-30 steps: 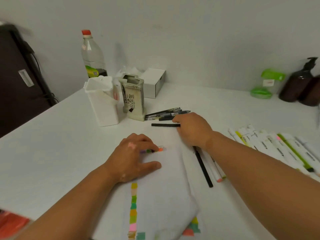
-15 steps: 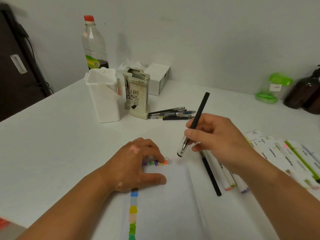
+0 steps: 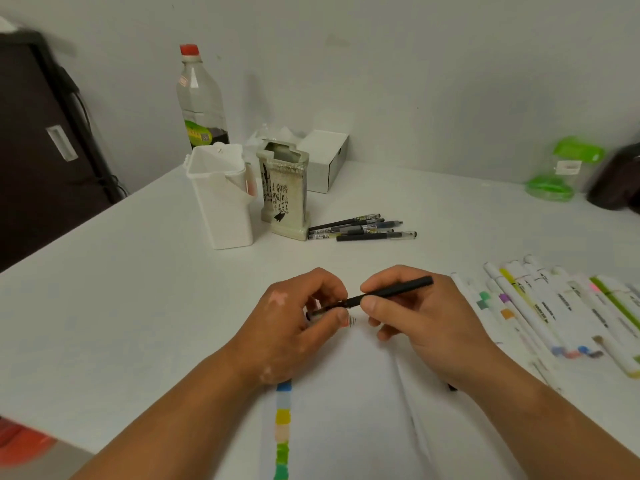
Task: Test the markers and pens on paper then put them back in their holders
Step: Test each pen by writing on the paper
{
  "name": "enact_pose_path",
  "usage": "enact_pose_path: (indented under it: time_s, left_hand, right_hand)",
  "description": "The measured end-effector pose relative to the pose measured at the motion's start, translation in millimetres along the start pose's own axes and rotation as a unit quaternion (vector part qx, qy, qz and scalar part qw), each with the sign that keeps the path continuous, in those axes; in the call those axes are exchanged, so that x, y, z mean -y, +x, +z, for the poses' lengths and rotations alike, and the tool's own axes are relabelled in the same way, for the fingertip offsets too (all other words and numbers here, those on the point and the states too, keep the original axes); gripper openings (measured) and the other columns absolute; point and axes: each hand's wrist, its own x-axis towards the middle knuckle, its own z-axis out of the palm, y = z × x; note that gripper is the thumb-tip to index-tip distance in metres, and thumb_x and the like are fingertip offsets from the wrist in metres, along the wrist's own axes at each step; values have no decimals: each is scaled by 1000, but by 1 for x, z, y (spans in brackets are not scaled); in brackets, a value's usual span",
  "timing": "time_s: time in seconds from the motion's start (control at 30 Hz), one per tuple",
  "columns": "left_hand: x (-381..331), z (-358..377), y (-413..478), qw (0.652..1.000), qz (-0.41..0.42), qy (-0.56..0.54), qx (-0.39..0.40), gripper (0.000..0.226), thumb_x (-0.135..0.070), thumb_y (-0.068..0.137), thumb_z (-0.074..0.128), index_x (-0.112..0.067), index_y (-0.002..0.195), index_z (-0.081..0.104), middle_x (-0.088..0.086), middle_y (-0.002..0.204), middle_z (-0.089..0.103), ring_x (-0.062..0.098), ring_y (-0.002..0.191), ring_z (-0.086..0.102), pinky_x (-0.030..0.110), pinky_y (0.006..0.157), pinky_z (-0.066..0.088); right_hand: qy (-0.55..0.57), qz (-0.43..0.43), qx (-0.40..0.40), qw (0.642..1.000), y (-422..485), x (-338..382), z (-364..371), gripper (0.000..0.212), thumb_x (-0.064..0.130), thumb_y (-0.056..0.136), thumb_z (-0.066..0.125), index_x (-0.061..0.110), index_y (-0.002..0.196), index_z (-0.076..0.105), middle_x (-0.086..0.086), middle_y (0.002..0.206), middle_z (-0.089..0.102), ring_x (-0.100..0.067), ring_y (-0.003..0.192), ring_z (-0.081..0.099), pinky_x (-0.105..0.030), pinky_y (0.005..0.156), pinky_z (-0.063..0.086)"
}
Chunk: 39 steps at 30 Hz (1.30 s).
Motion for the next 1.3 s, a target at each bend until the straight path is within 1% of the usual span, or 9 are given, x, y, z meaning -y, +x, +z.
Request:
enact_pose_path:
  time_s: [0.13, 0.3, 0.53, 0.63, 0.73, 0.83, 0.9, 1.03, 1.3]
  left_hand:
    - [-1, 5, 1, 999, 33, 38, 16, 19, -19, 92, 56, -23, 109, 63, -15, 92, 61, 10, 85, 57, 13, 72, 41]
    - [1, 8, 3, 993, 92, 66, 30, 26, -29, 104, 44, -20, 118, 64, -14, 96, 62, 4, 85, 58, 21, 75, 46]
    - [-3, 10, 5, 986, 124, 110, -4, 32, -41, 104, 41, -21, 105, 66, -12, 84, 63, 7, 70, 55, 30, 61, 47]
    - [-3, 10, 6, 986, 105, 126, 11, 29, -47, 99, 49, -27, 115, 63, -24, 84, 59, -1, 72, 54, 20, 63, 44]
    - [4, 10, 3, 982, 39, 179, 41, 53, -69, 84, 55, -37, 126, 52, -34, 81, 43, -9, 80, 48, 8, 68, 31]
    - [13, 9, 3, 972, 14, 217, 85, 57, -78, 78, 55, -42, 122, 53, -25, 89, 46, -2, 86, 45, 15, 76, 35]
    - [15, 8, 3, 971, 12, 221, 95, 55, -79, 77, 55, -43, 118, 56, -21, 93, 50, 1, 89, 46, 20, 80, 39]
    - [18, 2, 2, 973, 1, 209, 97, 55, -80, 73, 56, -43, 113, 61, -20, 92, 51, 1, 88, 48, 22, 80, 42]
    - [21, -9, -2, 976, -28, 198, 88, 52, -77, 70, 64, -42, 109, 62, -19, 89, 52, 1, 87, 49, 23, 80, 44]
  right_hand:
    - [-21, -30, 5, 999, -3, -1, 7, 16, 15, 76, 79, 28, 86, 78, 5, 82, 76, -10, 75, 72, -23, 60, 57]
    - [-2, -31, -1, 1000, -3, -1, 8, 15, 25, 73, 79, 26, 88, 78, -1, 85, 77, -19, 80, 72, -27, 62, 58]
    - [8, -39, 1, 999, -4, -3, 12, 9, 24, 75, 79, 24, 80, 71, 3, 71, 70, -14, 66, 65, -25, 58, 55]
    - [9, -54, -17, 998, -3, -1, 10, 6, 23, 78, 74, 22, 77, 68, -1, 66, 68, -16, 61, 65, -25, 56, 53]
    - [51, -32, -96, 994, 0, 0, 1, 10, 19, 79, 61, 23, 71, 66, -4, 56, 62, -19, 53, 62, -27, 48, 50]
    - [89, 30, -100, 991, 2, -1, -6, 23, 20, 76, 53, 18, 78, 76, -11, 63, 68, -24, 59, 67, -29, 48, 52]
    - [67, 60, -70, 993, 1, -2, -2, 19, 17, 77, 57, 14, 76, 76, -12, 66, 70, -24, 61, 68, -30, 52, 55]
    - [-51, 54, -48, 996, -1, -8, 10, 20, 1, 85, 68, 17, 72, 68, -4, 53, 62, -14, 48, 58, -21, 48, 48]
    - [-141, 57, -65, 986, -1, -13, 18, 19, 9, 85, 69, 22, 71, 70, -1, 56, 67, -10, 48, 61, -19, 49, 48]
